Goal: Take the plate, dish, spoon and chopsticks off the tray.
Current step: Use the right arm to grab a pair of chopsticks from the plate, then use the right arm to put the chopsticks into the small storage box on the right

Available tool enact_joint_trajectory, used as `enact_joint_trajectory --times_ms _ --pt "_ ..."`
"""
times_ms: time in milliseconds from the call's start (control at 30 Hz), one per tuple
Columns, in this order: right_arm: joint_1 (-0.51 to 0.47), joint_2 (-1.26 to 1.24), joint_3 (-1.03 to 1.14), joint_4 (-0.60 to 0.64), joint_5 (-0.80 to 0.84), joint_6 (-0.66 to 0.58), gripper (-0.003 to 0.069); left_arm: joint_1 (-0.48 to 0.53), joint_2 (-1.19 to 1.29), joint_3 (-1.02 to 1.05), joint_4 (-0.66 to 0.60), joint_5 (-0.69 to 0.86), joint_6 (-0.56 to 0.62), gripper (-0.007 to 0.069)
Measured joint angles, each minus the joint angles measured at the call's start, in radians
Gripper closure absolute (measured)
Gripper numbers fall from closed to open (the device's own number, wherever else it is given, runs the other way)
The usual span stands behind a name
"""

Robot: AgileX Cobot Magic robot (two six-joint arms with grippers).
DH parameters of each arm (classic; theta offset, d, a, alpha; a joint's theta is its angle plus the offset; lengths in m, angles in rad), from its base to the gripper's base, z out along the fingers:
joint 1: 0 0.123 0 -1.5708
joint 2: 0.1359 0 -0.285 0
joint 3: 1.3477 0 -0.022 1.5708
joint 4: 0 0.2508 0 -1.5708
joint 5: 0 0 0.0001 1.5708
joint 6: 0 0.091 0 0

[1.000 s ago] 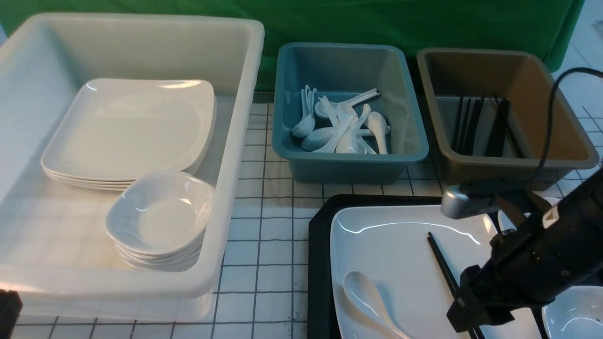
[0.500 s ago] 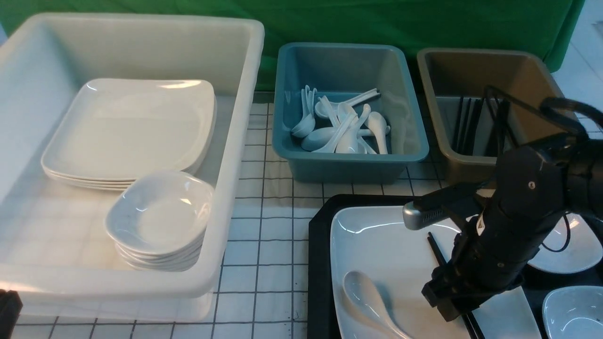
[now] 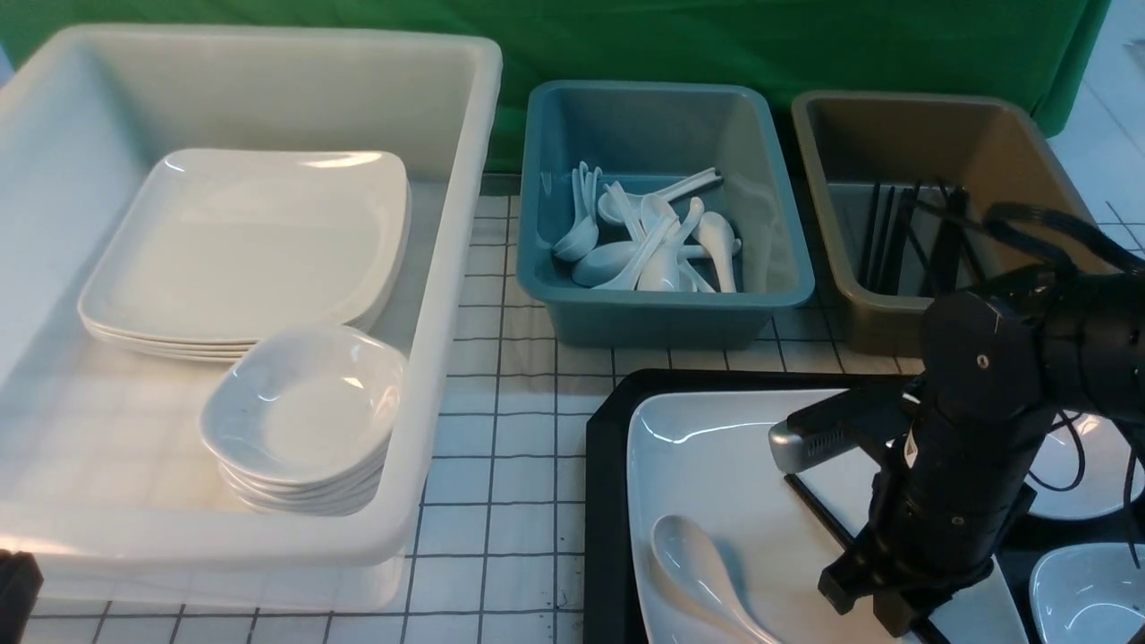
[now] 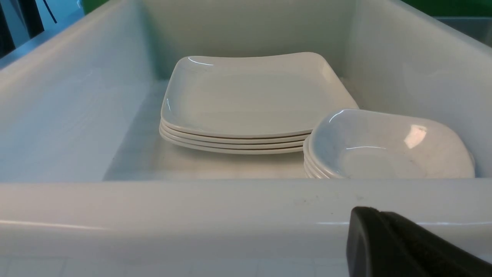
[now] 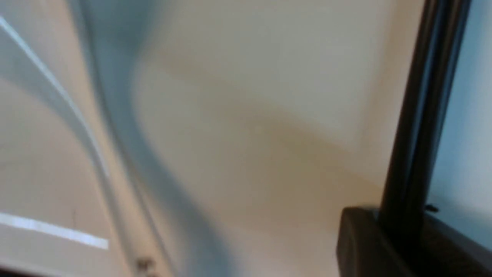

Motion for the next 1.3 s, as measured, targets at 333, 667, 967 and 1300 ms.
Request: enact_joint_trajectory --times_ms 333,667,967,1300 --pt "-0.004 -0.321 -0.048 -0.050 -0.068 -0.007 0.0503 0.000 0.000 0.000 0.000 0.000 0.001 0.0620" --pt "-0.235 -0.330 -0.317 -0.071 -0.310 0.083 0.0503 0.000 0.000 0.000 0.000 0.000 0.001 0.0620" --pt "-0.415 -0.087 -0.380 -0.074 -0.749 0.241 0.0503 0.000 0.000 0.000 0.000 0.000 0.001 0.0620" --pt "-0.434 0.178 -0.380 -0.069 -0.865 0.317 0.0408 0.000 0.000 0.000 0.000 0.000 0.000 0.0620"
